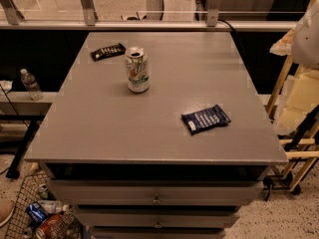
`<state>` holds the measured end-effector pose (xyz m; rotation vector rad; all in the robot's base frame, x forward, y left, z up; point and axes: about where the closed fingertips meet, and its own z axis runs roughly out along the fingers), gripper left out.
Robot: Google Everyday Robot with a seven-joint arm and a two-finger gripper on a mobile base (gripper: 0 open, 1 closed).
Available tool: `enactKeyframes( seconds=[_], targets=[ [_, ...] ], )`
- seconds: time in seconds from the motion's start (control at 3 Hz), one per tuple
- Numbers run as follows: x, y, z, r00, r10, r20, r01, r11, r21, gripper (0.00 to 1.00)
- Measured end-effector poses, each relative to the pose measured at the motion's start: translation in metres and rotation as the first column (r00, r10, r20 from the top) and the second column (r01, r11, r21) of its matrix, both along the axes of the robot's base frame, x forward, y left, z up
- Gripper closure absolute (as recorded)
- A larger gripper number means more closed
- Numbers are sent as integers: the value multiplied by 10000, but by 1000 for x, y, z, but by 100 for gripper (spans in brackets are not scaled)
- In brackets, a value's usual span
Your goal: Move rxbar blueberry near 7up can
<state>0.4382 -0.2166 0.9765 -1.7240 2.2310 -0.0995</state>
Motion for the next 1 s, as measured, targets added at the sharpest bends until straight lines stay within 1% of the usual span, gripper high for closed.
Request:
enactKeyframes(
  seconds=[0.33,0.67,1.0],
  targets=[
    [0,0,0,10000,2,1,-2,10000,1,0],
    [18,24,-24,9917,1217,-410,-1206,9923,289,0],
    [45,61,-67,9460,3094,-972,-2999,9486,1006,0]
  ],
)
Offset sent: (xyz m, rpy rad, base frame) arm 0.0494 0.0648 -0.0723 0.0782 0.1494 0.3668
